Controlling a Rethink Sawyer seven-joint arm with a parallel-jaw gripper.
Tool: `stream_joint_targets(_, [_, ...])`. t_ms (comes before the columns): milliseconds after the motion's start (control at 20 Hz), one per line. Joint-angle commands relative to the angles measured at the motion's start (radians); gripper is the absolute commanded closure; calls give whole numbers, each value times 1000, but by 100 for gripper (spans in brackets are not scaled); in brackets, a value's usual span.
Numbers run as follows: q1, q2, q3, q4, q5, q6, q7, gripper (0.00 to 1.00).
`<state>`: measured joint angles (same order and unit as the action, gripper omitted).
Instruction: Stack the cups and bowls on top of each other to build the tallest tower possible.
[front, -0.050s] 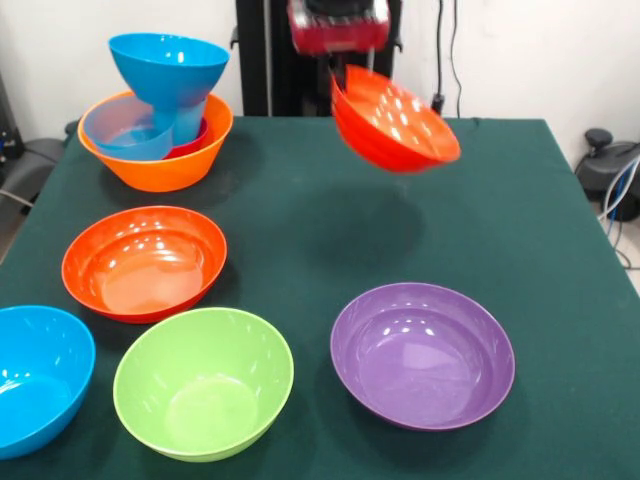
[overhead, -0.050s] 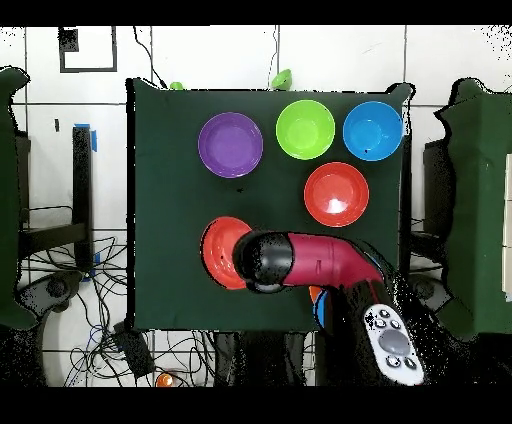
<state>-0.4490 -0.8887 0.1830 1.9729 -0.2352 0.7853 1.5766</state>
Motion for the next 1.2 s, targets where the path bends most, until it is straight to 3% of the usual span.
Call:
stream_joint_targets(50, [-13, -178, 86, 30, 3, 410, -196, 100])
stream_joint_targets(450, [-95, -194, 157, -27, -13, 610, -274, 100])
stream_joint_targets(550, [-130, -192, 173, -36, -49, 641, -322, 100])
stream_joint_targets(850, [-284, -199, 227, 48, -101, 496, -471, 100])
stream_joint_targets(1050, [-433, -193, 304, 131, -95, 369, -601, 100])
stream_joint_targets(1200, [-568, -144, 392, 176, -89, 258, -708, 100])
